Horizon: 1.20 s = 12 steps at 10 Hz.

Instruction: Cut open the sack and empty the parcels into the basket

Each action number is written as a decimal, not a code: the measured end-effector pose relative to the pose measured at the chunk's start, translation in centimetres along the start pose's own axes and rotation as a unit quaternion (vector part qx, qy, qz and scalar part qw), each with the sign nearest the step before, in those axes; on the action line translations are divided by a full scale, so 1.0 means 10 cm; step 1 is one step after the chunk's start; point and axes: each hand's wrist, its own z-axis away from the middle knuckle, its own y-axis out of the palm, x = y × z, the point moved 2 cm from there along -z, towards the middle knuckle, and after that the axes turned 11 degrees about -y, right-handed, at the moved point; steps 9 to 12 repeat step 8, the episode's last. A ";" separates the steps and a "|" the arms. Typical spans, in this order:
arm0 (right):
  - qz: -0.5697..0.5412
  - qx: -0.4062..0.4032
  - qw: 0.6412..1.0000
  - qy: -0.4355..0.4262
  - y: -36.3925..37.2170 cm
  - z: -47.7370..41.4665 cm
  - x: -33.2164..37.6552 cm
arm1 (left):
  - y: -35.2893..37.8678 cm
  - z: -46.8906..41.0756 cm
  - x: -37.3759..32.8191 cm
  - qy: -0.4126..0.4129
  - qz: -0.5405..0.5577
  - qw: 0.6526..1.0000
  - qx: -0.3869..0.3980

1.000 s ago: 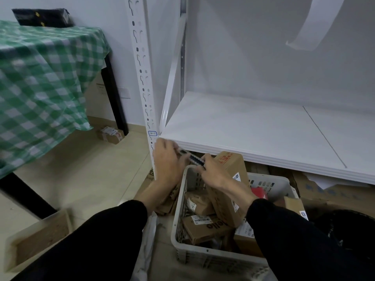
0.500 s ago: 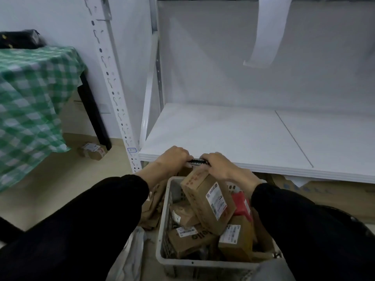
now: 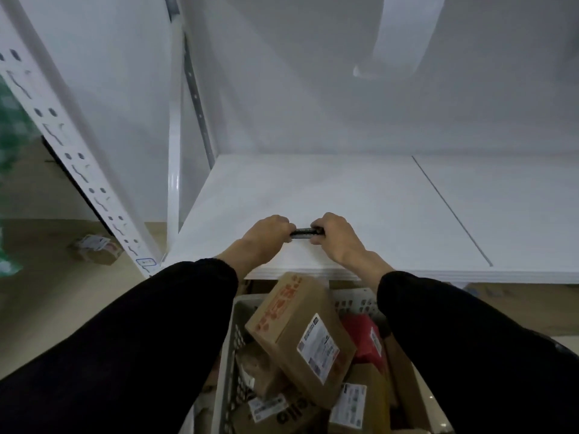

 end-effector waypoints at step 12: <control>0.051 -0.053 0.996 0.054 0.02 -0.51 -0.39 | 0.40 -0.59 0.37 -0.009 0.063 0.997 -0.035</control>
